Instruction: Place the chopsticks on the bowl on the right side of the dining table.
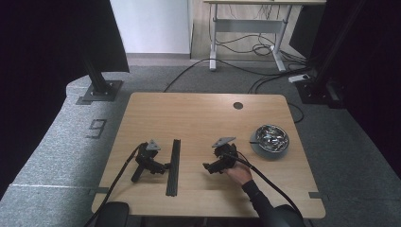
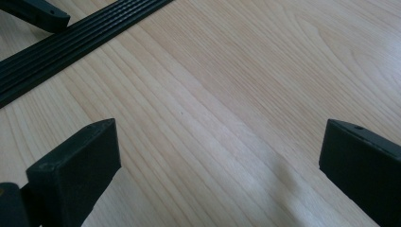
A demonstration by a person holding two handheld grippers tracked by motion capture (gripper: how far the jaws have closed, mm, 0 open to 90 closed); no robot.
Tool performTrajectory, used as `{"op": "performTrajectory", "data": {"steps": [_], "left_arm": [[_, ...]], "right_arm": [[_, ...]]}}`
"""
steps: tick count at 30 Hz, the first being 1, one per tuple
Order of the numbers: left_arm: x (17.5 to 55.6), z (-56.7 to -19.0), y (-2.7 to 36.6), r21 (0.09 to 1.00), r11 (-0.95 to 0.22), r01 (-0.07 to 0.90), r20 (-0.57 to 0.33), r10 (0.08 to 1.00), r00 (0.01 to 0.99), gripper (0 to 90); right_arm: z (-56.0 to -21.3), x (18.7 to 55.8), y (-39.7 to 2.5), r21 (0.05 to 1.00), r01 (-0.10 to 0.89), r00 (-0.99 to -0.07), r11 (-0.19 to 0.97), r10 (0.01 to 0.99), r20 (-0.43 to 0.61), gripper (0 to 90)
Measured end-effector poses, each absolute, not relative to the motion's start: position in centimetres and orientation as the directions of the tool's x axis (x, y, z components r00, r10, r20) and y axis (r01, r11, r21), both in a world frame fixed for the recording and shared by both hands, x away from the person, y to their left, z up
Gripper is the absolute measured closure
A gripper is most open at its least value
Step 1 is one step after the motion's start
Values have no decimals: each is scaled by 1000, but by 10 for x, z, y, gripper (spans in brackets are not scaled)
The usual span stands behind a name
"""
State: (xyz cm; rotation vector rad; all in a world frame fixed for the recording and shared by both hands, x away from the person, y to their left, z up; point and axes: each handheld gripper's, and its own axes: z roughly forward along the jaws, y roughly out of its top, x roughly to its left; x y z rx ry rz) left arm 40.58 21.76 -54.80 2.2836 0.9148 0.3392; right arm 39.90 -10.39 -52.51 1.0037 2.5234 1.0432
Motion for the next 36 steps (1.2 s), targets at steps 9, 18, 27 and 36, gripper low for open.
{"op": "performTrajectory", "data": {"steps": [9, 18, 27, 36], "left_arm": [[406, -548, 218, 653, -547, 523, 0, 691, 723, 0], [406, -548, 218, 654, -547, 523, -1, 691, 723, 0], [406, -548, 218, 653, -549, 522, 1, 690, 724, 0], [406, -548, 218, 653, -549, 522, 1, 690, 724, 0]], "right_arm": [[-522, 405, -81, 694, 493, -756, 524, 653, 43, 0], [-523, 413, -61, 681, 491, -762, 543, 647, 34, 0], [-522, 418, -40, 669, 487, -774, 561, 632, 34, 0], [-526, 422, -18, 659, 477, -784, 581, 620, 20, 0]]}}
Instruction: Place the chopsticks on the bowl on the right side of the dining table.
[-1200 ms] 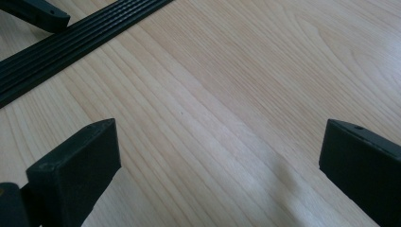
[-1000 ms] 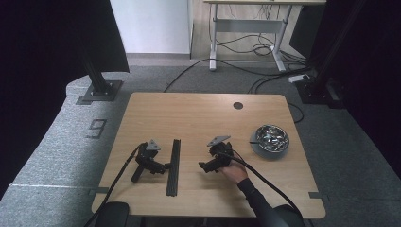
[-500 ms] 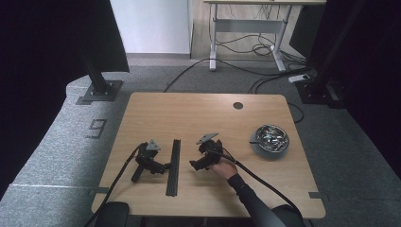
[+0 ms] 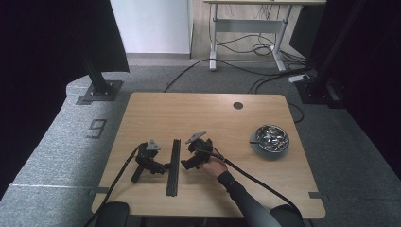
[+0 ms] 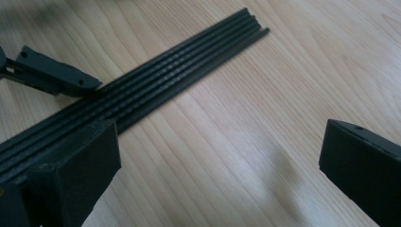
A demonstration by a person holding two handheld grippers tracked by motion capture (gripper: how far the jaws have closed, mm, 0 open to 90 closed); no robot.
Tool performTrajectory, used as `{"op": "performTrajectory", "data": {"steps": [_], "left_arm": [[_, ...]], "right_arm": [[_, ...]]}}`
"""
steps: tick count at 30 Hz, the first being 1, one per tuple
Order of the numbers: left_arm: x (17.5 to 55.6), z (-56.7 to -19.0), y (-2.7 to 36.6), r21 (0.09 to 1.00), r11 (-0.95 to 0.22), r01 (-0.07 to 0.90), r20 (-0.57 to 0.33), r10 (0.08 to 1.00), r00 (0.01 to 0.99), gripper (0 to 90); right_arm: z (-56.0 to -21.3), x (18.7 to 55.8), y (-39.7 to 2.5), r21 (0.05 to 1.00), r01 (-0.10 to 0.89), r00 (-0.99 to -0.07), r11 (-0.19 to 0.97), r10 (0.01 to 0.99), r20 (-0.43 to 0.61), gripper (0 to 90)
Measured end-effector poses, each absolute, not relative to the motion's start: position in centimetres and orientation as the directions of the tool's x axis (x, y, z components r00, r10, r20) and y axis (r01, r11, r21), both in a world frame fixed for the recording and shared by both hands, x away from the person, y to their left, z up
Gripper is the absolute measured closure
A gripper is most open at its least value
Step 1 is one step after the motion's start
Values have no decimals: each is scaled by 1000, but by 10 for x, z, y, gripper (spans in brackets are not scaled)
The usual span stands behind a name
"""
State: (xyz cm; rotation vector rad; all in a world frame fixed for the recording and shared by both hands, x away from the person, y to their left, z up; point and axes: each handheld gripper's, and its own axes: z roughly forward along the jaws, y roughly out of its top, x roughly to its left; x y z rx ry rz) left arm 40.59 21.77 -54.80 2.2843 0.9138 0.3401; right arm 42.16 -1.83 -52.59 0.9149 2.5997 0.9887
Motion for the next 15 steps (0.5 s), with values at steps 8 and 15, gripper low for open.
{"op": "performTrajectory", "data": {"steps": [8, 15], "left_arm": [[406, -548, 218, 653, -548, 523, 0, 690, 723, 0], [406, -548, 218, 653, -548, 523, 0, 690, 724, 0]], "right_arm": [[-531, 424, -2, 656, 478, -786, 584, 617, 24, 0], [-535, 426, 6, 642, 482, -784, 596, 621, 12, 0]]}}
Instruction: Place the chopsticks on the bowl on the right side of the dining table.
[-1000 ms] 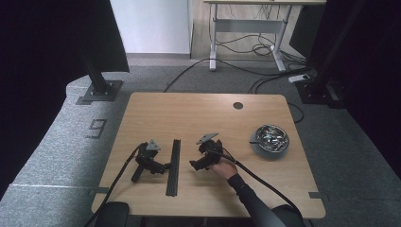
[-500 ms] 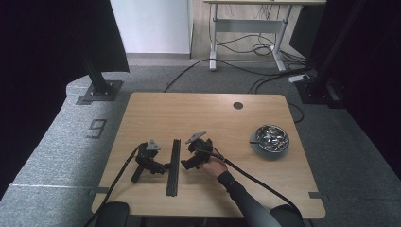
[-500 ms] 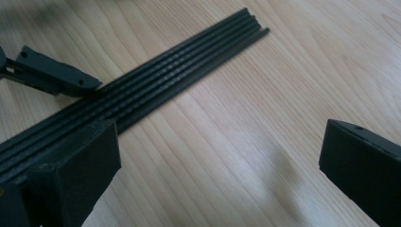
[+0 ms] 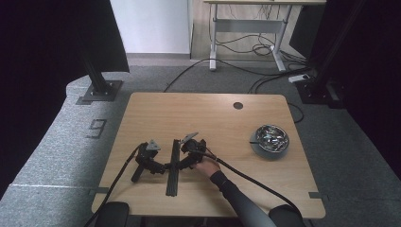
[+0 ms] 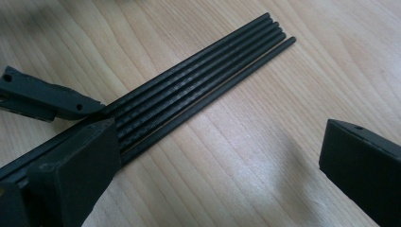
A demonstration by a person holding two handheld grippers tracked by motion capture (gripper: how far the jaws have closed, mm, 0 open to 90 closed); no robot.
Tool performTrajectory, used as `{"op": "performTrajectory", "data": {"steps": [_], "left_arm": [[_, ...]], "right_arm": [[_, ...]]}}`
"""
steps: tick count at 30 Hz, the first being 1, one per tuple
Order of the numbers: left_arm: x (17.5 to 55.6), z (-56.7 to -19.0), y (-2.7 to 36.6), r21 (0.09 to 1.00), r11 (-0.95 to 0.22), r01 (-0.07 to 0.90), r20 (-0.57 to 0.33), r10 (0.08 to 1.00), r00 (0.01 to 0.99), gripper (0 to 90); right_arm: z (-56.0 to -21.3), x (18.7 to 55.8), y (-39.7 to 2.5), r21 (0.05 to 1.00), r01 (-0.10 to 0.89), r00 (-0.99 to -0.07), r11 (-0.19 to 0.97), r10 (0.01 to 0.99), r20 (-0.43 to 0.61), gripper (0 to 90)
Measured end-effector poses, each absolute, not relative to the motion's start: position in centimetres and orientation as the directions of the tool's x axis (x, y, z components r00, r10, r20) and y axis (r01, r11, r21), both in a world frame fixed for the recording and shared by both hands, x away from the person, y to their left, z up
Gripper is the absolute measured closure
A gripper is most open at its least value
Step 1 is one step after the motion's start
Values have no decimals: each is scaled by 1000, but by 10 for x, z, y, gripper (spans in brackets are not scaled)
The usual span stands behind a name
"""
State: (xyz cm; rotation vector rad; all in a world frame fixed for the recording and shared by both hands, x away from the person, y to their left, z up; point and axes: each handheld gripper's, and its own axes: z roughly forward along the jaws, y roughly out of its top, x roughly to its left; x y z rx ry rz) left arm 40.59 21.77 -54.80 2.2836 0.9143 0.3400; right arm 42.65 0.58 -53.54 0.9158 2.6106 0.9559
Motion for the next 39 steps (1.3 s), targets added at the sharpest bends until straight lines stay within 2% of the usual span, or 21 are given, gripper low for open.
{"op": "performTrajectory", "data": {"steps": [21, 39], "left_arm": [[406, -548, 218, 652, -549, 522, 1, 689, 724, 0], [406, -548, 218, 653, -550, 521, 2, 689, 725, 0]], "right_arm": [[-546, 433, 10, 635, 498, -773, 591, 634, 17, 0], [-546, 435, -9, 623, 517, -756, 587, 655, 9, 0]]}}
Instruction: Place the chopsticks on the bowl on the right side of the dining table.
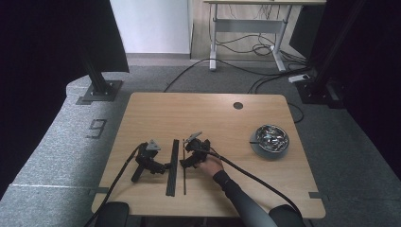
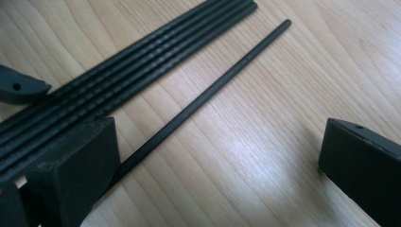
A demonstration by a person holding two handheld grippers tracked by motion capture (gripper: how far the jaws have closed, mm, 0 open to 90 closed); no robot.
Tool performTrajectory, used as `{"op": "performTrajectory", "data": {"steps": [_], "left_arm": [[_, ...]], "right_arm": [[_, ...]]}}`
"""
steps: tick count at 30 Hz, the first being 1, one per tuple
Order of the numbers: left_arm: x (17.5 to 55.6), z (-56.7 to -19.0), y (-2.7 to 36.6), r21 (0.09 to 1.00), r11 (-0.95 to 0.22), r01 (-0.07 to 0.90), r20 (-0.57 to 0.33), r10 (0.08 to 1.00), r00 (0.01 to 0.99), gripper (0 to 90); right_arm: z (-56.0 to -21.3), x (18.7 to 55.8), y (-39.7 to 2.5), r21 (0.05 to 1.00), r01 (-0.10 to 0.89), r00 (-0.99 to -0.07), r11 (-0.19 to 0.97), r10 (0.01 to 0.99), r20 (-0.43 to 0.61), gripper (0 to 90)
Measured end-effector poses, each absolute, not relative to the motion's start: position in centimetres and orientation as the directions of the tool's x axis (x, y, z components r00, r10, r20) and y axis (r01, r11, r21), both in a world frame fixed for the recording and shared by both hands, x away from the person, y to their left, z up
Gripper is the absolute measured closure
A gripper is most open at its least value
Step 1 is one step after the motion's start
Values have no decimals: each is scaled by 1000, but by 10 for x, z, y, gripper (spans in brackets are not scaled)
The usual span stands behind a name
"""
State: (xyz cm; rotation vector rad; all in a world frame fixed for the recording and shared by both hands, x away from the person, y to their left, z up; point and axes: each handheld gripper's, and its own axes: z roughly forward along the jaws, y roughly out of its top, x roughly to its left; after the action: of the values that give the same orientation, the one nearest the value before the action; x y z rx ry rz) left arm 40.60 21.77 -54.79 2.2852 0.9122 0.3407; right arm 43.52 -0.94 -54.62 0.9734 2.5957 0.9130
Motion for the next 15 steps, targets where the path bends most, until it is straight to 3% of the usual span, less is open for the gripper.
{"op": "performTrajectory", "data": {"steps": [15], "left_arm": [[406, -548, 218, 653, -548, 523, 0, 690, 724, 0]], "right_arm": [[-547, 436, -40, 621, 541, -729, 567, 685, 10, 0]]}}
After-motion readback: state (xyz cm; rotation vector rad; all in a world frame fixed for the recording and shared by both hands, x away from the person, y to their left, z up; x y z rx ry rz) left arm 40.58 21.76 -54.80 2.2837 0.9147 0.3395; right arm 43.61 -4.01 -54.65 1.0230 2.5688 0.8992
